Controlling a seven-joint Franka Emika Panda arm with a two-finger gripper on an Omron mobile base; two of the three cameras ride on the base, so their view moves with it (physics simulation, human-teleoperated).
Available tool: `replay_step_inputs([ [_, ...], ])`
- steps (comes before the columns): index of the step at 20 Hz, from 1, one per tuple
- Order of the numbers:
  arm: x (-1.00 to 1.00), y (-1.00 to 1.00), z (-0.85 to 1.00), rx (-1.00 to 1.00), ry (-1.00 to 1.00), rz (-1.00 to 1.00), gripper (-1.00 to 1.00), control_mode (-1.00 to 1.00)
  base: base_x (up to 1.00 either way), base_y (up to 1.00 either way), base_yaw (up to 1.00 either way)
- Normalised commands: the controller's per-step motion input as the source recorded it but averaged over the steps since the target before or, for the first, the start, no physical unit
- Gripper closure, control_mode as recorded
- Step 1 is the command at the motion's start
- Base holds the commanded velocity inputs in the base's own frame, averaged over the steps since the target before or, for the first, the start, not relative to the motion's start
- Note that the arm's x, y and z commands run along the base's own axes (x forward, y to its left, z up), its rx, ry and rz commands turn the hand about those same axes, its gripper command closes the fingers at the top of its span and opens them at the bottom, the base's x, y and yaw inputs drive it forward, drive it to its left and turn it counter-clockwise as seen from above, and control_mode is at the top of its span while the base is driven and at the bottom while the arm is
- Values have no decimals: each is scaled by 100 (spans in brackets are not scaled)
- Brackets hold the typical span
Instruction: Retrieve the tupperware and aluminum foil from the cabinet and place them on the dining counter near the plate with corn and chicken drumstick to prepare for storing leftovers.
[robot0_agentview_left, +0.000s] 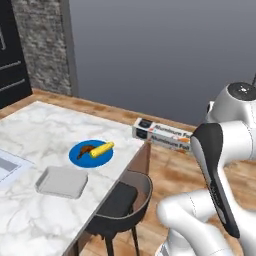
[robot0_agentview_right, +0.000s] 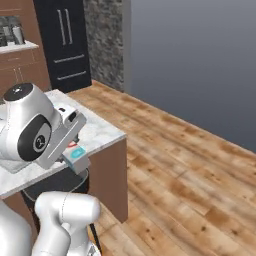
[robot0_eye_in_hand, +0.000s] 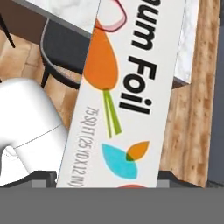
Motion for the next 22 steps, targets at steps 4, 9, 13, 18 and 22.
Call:
replay_step_inputs([
  [4,0,0,0,0,0,0,100,100,100,-3,60],
  [9,0,0,0,0,0,0,100,100,100,0,63],
  [13,0,0,0,0,0,0,100,100,100,0,59],
  [18,60,-18,-9,3,16,8,100,-100,40,-1,15],
  [22,100,-58,-21,11,20,0,100,-100,0,0,0],
])
